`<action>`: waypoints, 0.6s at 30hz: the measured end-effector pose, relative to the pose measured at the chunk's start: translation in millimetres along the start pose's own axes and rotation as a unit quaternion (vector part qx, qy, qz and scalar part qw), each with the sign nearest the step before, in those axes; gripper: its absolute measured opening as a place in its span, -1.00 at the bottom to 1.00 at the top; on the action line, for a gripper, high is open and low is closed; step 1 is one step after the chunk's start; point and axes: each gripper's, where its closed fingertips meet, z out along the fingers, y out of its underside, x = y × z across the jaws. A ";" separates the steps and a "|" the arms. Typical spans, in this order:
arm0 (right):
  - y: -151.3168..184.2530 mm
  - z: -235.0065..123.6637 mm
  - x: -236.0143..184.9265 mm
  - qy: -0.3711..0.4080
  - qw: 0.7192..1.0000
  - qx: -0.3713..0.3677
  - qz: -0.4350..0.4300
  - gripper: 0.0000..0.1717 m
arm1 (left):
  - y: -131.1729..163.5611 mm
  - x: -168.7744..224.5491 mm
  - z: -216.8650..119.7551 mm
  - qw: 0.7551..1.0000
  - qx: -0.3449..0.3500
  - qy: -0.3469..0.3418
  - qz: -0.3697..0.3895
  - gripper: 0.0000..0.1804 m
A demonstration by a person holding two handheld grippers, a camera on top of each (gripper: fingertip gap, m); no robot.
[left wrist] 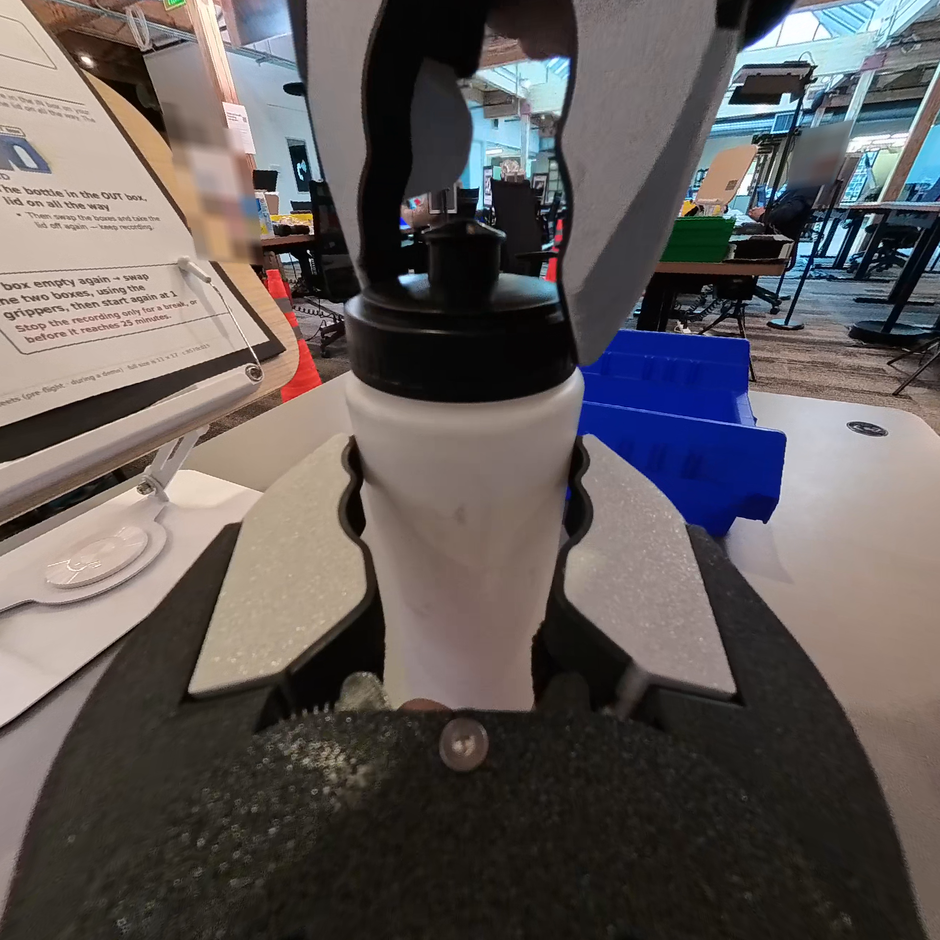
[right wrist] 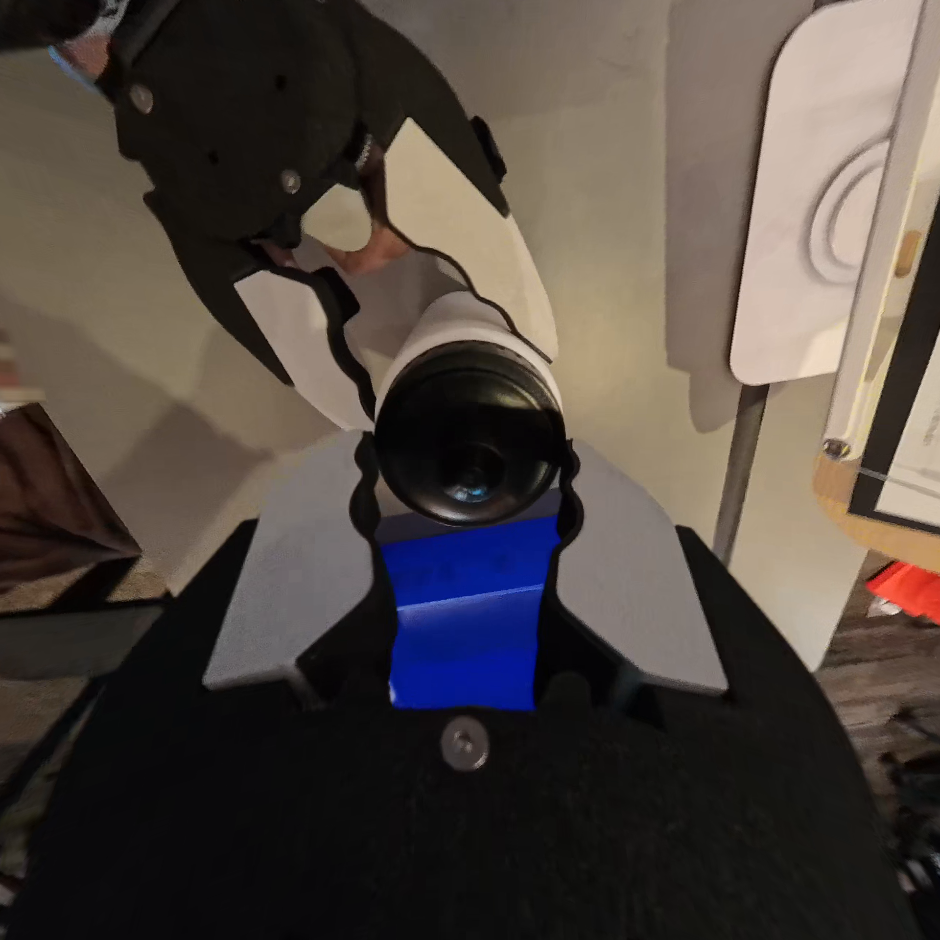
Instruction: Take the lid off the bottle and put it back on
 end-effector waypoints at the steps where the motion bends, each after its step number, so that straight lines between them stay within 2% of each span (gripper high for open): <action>1: 0.1 0.0 0.1 -0.002 1.000 -0.001 -0.023 -0.20 | 0.0 0.0 -0.1 1.000 0.000 0.001 0.000 -0.14; 8: 0.9 -0.1 1.1 -0.007 0.984 -0.027 -0.174 -0.20 | -0.1 0.7 0.0 1.000 0.000 0.003 -0.001 -0.14; 12: 1.1 -0.5 0.5 -0.006 0.977 -0.033 -0.213 -0.19 | -0.2 2.6 0.1 1.000 -0.001 0.009 -0.001 -0.14; 14: 0.7 -1.0 -1.1 0.002 0.983 -0.029 -0.180 -0.18 | 0.0 3.2 0.8 1.000 -0.002 0.009 -0.004 -0.14; 17: -11.2 -13.1 -13.0 -0.005 0.995 0.009 -0.100 0.15 | 0.1 2.3 1.5 1.000 -0.001 0.008 -0.009 -0.14; 18: -18.7 -19.1 -13.3 0.006 0.997 0.036 -0.068 0.15 | 0.2 2.2 1.5 1.000 -0.001 0.008 -0.010 -0.14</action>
